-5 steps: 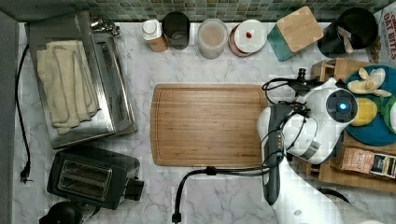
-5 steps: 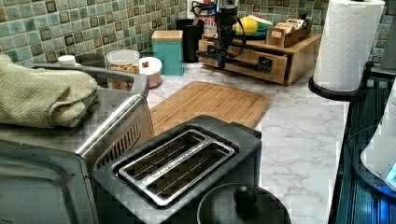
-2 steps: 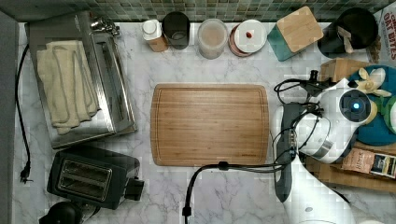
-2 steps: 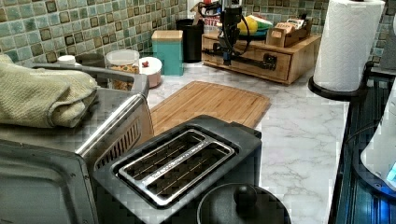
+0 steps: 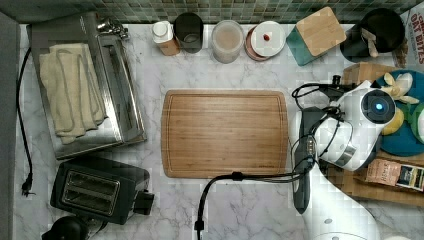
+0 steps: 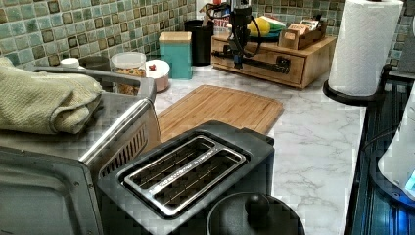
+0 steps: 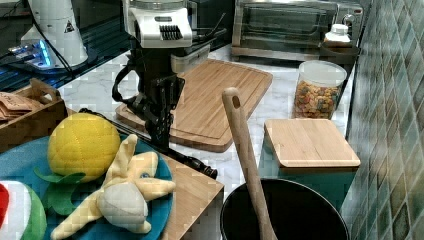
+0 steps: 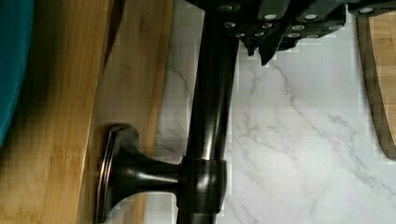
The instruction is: Close the drawer.
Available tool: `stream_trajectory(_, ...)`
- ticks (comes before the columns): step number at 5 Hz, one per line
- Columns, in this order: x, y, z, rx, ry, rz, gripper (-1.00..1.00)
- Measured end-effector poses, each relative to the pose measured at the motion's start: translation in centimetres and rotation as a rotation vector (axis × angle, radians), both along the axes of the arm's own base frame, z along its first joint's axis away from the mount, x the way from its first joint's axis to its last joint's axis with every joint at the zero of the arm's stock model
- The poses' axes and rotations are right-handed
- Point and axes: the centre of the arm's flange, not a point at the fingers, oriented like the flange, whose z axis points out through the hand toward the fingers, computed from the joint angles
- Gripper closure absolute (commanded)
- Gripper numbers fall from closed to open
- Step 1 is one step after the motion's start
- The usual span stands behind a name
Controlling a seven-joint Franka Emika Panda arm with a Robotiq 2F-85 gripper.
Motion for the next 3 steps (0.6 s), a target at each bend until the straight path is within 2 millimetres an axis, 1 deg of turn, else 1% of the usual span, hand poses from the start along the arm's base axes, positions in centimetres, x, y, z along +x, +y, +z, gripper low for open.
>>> stream_trajectory(3,0.31,0.32,-0.13,-0.018,0.019,0.030,1.00)
